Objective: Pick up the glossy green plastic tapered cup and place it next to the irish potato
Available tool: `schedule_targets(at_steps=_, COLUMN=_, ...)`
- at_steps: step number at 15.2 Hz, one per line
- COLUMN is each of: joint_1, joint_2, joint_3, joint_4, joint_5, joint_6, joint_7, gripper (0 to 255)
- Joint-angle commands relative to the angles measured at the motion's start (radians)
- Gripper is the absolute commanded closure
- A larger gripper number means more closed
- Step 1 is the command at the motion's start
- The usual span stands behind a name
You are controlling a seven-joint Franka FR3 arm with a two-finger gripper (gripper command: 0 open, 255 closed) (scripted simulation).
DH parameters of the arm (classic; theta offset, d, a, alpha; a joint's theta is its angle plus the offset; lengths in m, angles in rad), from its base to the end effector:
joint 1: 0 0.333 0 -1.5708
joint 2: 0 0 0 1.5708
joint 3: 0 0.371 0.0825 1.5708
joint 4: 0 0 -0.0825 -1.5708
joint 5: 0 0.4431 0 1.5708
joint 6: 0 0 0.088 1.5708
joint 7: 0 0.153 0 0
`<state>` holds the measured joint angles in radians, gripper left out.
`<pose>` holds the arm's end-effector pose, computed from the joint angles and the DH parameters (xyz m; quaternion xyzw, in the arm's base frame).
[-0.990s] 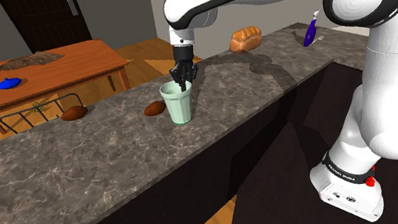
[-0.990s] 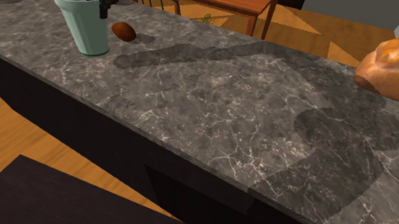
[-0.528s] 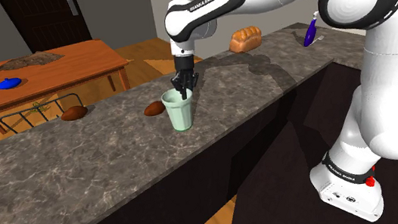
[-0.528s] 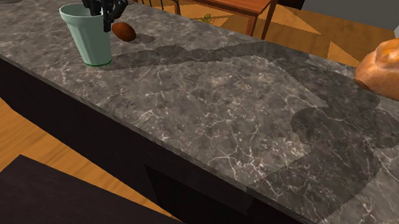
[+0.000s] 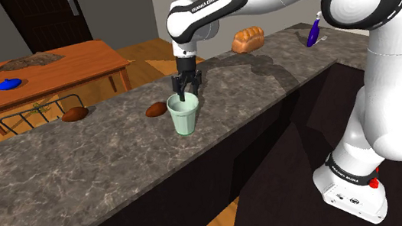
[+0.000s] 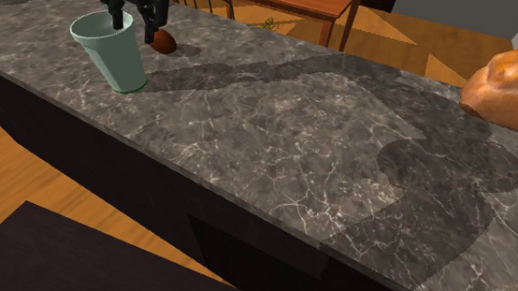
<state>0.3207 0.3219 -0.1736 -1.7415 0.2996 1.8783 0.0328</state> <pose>0.6718 0.1428 0.3612 -0.9900 -0.0006 0.0976 0.1019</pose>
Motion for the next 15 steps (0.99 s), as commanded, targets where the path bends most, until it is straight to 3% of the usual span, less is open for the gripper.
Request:
schedule_targets(at_steps=1, joint_1=0.000, joint_2=0.000, joint_3=0.000, joint_4=0.000, joint_5=0.000, joint_6=0.000, joint_7=0.000, gripper=0)
schedule_targets(at_steps=4, joint_1=0.000, joint_2=0.000, joint_3=0.000, joint_4=0.001, joint_5=0.000, joint_6=0.000, joint_7=0.000, gripper=0)
schedule_targets(at_steps=8, joint_1=-0.017, joint_2=-0.008, joint_3=-0.010, joint_4=0.113, joint_5=-0.012, joint_6=-0.122, joint_7=0.010, gripper=0)
schedule_targets(at_steps=15, joint_1=-0.017, joint_2=-0.008, joint_3=-0.010, joint_4=0.113, joint_5=-0.012, joint_6=-0.122, joint_7=0.010, gripper=0)
